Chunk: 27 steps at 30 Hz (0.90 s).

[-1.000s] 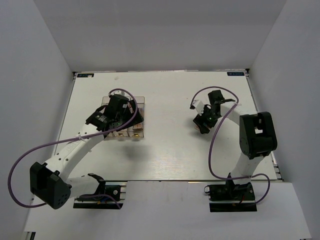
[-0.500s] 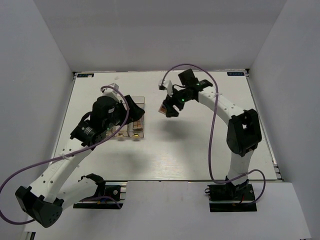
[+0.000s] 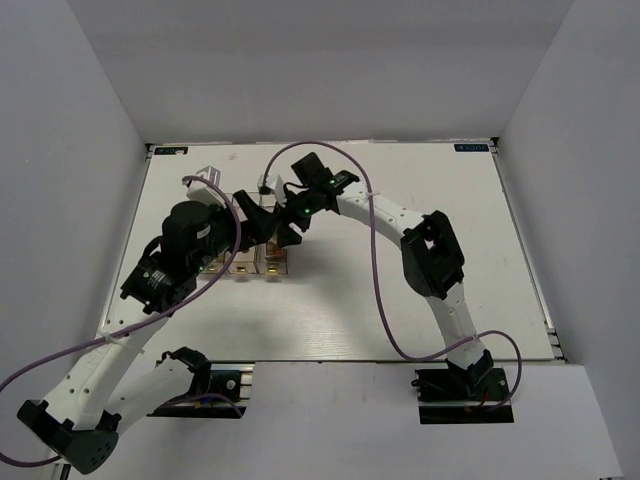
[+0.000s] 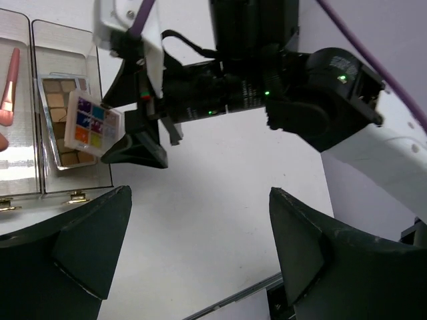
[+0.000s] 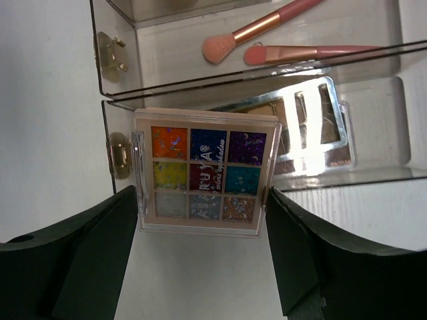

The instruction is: Organize the makeup

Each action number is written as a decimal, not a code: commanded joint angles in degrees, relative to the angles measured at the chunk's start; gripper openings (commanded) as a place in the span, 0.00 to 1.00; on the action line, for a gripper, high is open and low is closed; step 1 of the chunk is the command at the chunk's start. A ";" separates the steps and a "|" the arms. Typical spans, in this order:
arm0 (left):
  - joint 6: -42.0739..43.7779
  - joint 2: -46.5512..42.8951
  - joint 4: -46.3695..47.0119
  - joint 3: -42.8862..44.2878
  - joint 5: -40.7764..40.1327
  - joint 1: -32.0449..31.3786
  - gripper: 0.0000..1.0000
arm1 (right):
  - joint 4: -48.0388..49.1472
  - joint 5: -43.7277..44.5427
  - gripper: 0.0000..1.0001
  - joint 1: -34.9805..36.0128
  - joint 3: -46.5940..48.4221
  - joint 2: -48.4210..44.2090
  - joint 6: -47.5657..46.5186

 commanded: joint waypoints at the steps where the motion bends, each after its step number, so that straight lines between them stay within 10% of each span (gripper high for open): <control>1: -0.09 -1.55 -1.15 2.06 -1.10 -0.11 0.93 | 5.35 1.58 0.08 1.25 3.50 0.09 1.50; 10: -0.79 -3.04 -2.83 1.71 -1.98 -0.11 0.93 | 9.48 5.18 0.13 3.45 0.43 0.88 0.62; 18: -1.32 -2.87 -2.74 1.27 -1.80 -0.11 0.93 | 10.19 8.61 0.73 3.89 -1.86 1.85 -1.31; 27: -1.32 -2.52 -2.04 0.83 -1.72 -0.11 0.94 | 10.63 5.36 0.89 3.62 -2.91 -2.54 0.09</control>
